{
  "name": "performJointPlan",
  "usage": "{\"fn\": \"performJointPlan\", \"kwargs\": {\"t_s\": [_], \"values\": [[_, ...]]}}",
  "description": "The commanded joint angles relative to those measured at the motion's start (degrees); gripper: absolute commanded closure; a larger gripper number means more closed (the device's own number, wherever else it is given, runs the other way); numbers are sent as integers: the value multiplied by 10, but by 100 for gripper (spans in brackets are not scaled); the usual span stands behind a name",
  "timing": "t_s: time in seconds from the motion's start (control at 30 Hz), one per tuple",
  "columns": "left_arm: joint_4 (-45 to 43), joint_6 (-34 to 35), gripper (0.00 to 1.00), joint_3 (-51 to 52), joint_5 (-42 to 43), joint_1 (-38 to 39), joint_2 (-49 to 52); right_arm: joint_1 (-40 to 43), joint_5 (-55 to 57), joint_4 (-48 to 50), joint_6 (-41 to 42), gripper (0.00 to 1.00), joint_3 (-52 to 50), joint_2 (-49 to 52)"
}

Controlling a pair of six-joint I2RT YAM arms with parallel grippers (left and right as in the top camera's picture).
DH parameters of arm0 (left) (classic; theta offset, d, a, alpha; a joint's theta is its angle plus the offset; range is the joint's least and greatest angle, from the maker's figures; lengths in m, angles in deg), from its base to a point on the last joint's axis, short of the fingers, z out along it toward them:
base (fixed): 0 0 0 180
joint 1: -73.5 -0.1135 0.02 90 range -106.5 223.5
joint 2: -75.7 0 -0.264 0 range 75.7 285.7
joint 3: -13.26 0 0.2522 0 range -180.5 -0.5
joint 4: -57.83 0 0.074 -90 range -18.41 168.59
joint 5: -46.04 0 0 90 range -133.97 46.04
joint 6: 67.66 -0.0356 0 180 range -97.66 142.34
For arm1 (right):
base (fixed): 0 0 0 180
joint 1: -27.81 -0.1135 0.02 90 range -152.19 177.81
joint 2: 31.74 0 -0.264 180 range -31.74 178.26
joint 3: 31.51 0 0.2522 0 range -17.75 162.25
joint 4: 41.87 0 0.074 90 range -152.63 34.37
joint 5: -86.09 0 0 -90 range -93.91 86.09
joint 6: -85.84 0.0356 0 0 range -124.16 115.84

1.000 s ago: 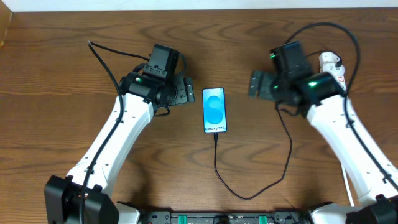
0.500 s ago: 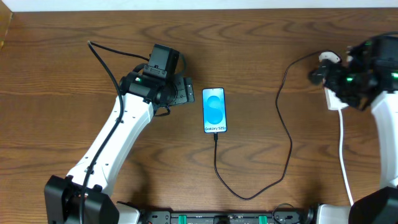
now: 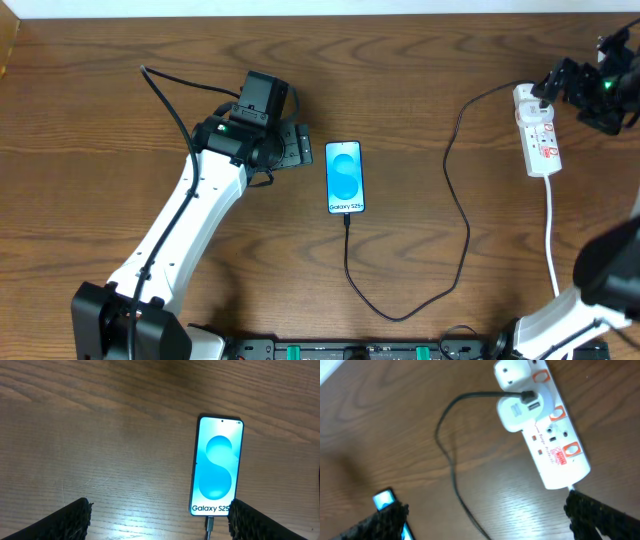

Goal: Plug charger to phone and switch on socket
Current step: 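Move the right gripper to the white power strip's orange switch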

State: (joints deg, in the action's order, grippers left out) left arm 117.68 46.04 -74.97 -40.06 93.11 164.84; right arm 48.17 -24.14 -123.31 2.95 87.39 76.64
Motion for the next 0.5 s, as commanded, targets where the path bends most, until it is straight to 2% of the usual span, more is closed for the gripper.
{"fn": "performJointPlan", "kwargs": {"t_s": [0.0,0.47], "values": [[2,-8,13,-4,-10,0,-8,8,2,0,-48,1,38,61],[2,-8,13,-4,-10,0,-8,8,59,84,-70,1,38,139]]}}
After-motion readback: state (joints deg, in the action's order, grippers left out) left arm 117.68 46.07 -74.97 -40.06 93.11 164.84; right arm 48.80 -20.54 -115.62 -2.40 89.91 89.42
